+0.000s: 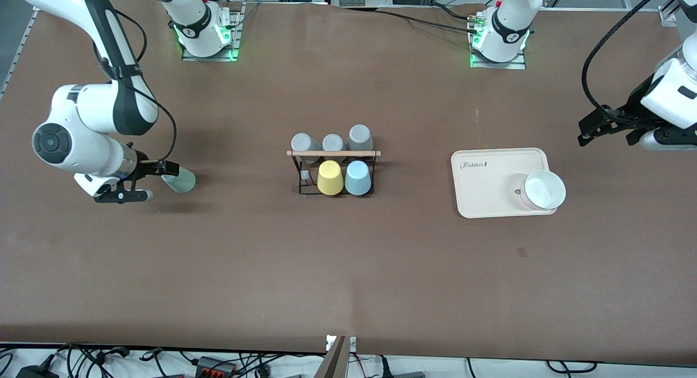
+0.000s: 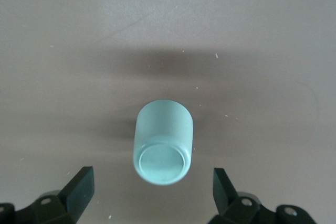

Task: Hang scattered cups on rack with three cups
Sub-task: 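Grasp the pale teal cup with the right gripper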

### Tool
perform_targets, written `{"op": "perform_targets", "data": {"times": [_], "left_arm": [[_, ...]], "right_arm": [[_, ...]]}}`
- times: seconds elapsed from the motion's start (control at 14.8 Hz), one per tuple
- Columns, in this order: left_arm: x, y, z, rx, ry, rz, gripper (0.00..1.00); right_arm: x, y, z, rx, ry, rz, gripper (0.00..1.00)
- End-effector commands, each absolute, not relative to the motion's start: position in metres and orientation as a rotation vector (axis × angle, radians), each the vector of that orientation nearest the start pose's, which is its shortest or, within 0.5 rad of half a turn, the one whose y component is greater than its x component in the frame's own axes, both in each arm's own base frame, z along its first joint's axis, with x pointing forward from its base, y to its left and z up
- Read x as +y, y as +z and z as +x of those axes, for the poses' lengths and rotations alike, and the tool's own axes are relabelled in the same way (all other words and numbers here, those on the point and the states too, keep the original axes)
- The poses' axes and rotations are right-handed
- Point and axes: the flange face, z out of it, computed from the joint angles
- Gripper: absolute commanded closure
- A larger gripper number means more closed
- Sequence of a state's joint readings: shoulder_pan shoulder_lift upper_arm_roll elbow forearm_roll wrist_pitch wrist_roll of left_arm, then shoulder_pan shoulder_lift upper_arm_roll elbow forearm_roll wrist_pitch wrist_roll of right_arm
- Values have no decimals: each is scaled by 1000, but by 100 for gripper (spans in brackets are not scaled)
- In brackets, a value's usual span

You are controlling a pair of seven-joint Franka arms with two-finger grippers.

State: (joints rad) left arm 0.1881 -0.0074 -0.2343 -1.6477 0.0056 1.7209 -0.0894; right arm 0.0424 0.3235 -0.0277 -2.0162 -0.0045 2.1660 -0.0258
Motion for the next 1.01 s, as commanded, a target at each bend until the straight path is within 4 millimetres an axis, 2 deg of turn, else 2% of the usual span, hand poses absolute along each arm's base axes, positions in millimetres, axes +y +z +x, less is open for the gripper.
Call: {"op": "perform_targets", "data": {"times": [0.0, 0.07, 0.27, 0.54, 0.94], "left_arm": [[-16, 640, 548, -76, -176, -3126, 0], [-12, 646, 548, -71, -181, -3126, 0], [-9, 643, 551, -83, -165, -3128, 0], [-2, 644, 566, -100, -169, -3159, 0], [14, 644, 561, -136, -109, -3160, 0]], "right_arm": [[6, 258, 573, -73, 269, -3146, 0], [6, 255, 572, -69, 273, -3144, 0], [5, 238, 570, -67, 321, -3140, 0], [4, 229, 570, -65, 326, -3140, 0], [3, 220, 573, -61, 297, -3143, 0]]}}
